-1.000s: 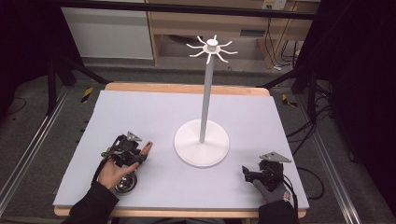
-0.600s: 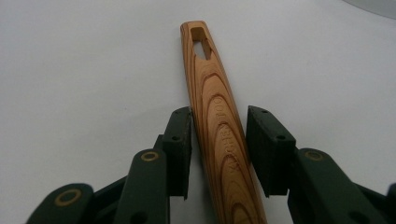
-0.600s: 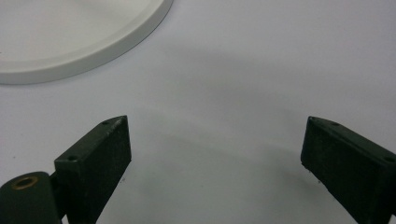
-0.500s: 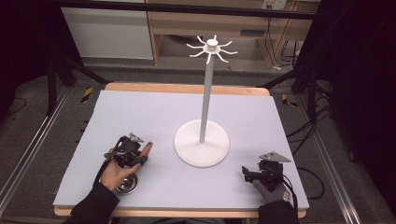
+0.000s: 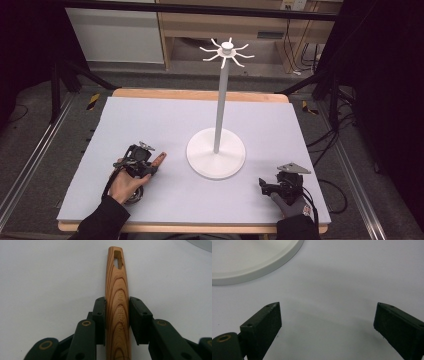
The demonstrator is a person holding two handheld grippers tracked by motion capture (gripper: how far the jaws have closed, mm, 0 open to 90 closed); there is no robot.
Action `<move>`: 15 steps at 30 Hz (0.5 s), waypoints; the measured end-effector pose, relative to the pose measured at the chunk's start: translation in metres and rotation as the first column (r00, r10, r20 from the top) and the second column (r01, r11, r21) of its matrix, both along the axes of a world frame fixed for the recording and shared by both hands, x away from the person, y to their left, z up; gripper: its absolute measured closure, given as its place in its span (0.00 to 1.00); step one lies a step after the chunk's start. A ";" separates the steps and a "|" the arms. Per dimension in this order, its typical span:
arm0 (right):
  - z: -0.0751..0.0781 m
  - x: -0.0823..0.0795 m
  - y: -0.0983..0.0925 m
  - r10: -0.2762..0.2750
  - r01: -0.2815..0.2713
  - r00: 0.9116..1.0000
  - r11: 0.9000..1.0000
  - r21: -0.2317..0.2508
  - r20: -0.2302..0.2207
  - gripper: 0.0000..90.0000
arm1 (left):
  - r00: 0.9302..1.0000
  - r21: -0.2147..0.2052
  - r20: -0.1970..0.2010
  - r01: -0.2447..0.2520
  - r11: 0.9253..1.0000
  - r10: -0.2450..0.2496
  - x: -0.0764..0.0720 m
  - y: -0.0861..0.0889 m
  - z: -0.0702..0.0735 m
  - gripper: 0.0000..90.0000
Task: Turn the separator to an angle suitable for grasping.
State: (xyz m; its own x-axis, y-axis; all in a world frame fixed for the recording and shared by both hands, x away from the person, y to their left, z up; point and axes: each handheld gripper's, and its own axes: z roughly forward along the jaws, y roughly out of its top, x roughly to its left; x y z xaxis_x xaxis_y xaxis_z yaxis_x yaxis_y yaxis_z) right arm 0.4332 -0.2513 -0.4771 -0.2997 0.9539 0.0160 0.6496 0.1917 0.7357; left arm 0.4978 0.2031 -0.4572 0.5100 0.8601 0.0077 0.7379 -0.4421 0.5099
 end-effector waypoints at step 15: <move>0.001 0.000 -0.001 -0.005 0.005 1.000 1.000 0.003 0.011 0.08 | 0.999 -0.040 0.031 0.030 0.999 -0.029 -0.007 0.004 0.013 0.78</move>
